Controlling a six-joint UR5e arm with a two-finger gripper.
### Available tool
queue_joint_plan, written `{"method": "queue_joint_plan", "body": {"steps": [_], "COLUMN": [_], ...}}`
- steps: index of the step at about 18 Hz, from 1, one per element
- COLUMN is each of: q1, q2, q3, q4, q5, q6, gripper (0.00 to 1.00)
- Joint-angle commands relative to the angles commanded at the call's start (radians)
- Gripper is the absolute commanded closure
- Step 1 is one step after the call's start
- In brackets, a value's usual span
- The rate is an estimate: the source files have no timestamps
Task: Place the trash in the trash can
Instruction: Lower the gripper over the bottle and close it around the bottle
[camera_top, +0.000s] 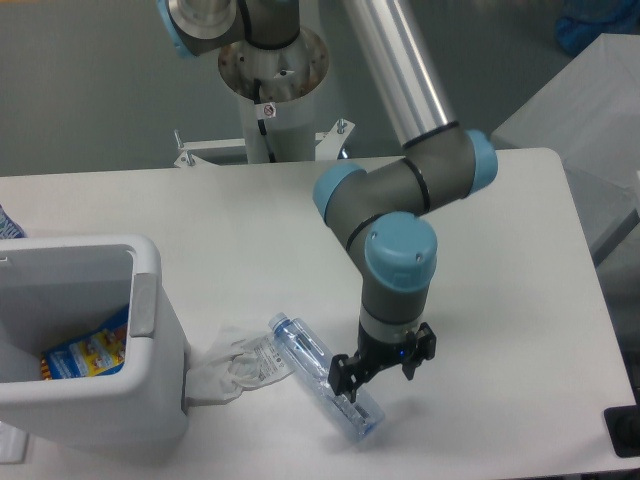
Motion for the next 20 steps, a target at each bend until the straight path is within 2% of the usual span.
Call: {"method": "queue_joint_plan", "body": {"steps": [3,8,11,16,20], "q1": [-0.005,-0.017,-0.018,-0.026,-0.048], "q2": [-0.003,-0.054,-0.075,-0.075,-0.072], "q3": [-0.005,0.04,0.041,0.043,0.031], "q4": [0.0,0.014,0.023,0.032,0.064], "q5": [0.0,0.002,0.029,0.037,0.064], "q6": [-0.012,-0.133,-0.144,-0.146,-0.143], "gripper": [0.0,0.0,0.0,0.0,0.0]}}
